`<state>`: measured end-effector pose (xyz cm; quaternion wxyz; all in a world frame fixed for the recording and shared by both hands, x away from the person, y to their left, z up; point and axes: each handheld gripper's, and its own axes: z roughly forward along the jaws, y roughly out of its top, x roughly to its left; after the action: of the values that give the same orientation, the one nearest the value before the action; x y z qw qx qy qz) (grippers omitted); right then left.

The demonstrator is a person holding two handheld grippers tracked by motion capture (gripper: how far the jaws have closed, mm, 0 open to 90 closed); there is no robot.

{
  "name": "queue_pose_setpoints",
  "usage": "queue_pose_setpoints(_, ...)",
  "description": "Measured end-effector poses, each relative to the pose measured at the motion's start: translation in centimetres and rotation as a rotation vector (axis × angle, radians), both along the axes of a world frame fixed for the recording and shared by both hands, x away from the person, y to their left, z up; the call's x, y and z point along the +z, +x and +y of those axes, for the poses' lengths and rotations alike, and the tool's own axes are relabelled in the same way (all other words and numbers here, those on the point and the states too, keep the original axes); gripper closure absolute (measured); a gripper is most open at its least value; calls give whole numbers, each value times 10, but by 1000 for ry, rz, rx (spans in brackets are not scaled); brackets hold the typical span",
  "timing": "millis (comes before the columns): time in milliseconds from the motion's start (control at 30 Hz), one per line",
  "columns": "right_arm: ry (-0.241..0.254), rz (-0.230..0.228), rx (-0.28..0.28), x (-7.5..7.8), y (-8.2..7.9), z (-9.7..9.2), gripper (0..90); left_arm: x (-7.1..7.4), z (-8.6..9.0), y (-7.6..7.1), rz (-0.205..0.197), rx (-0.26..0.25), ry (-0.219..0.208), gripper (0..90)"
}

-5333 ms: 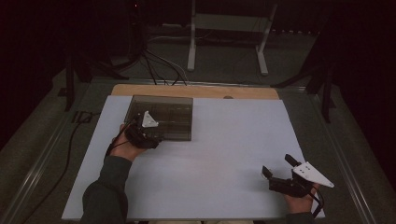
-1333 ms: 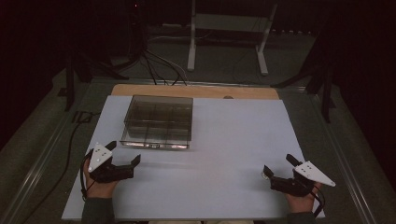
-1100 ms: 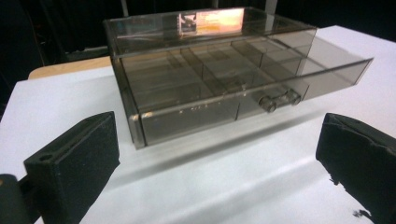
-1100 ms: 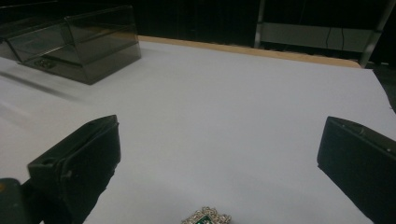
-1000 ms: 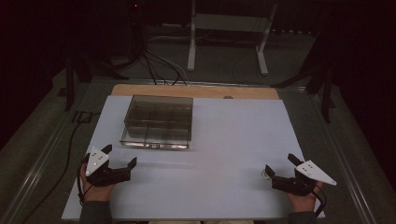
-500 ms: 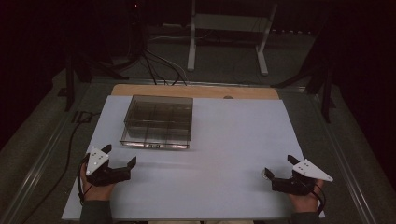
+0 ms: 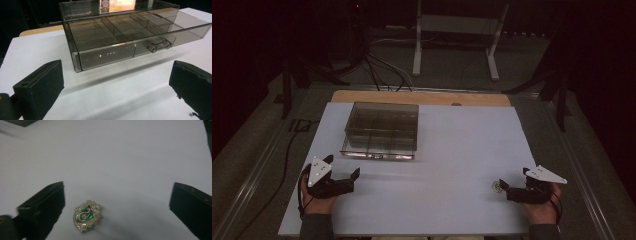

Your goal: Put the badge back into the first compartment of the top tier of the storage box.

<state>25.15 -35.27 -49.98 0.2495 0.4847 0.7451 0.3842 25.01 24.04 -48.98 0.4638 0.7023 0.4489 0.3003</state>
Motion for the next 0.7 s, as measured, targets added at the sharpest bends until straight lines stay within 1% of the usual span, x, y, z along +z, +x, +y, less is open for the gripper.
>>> queue_pose_setpoints(33,9,8,-5,-1,1,-1,27,0,0,0,0,0,2,6)
queue_pose_setpoints(100,42,39,-11,-4,4,-2,39,0,0,0,2,3,-1,7)
queue_pose_setpoints(133,48,54,-11,-6,5,-2,54,0,1,0,2,3,-4,7)
queue_pose_setpoints(167,49,66,-12,-7,6,-1,63,0,1,0,3,3,-4,7)
queue_pose_setpoints(267,29,102,4,-10,8,5,159,-1,1,0,4,7,-6,7)
queue_pose_setpoints(300,29,102,4,-10,8,5,159,-1,1,0,6,5,-5,7)
queue_pose_setpoints(367,17,136,28,-13,8,9,238,-1,1,0,6,6,-10,7)
queue_pose_setpoints(433,4,152,39,-15,9,11,312,0,2,0,3,2,-18,18)
queue_pose_setpoints(467,2,165,39,-16,10,12,337,0,2,0,4,2,-19,17)
queue_pose_setpoints(500,2,165,39,-16,10,12,337,0,2,0,4,2,-19,17)
queue_pose_setpoints(533,3,175,47,-17,10,12,363,0,2,0,4,1,-19,17)
queue_pose_setpoints(567,3,197,62,-18,10,13,430,0,2,0,4,2,-18,18)
queue_pose_setpoints(600,-4,207,69,-19,10,14,454,0,1,0,5,2,-17,18)
queue_pose_setpoints(633,-7,213,69,-20,10,15,458,0,1,0,6,1,-16,18)
queue_pose_setpoints(667,-6,215,69,-19,10,15,506,0,0,0,7,0,-14,18)
queue_pose_setpoints(700,15,223,77,-19,10,15,545,0,0,0,8,-1,-13,17)
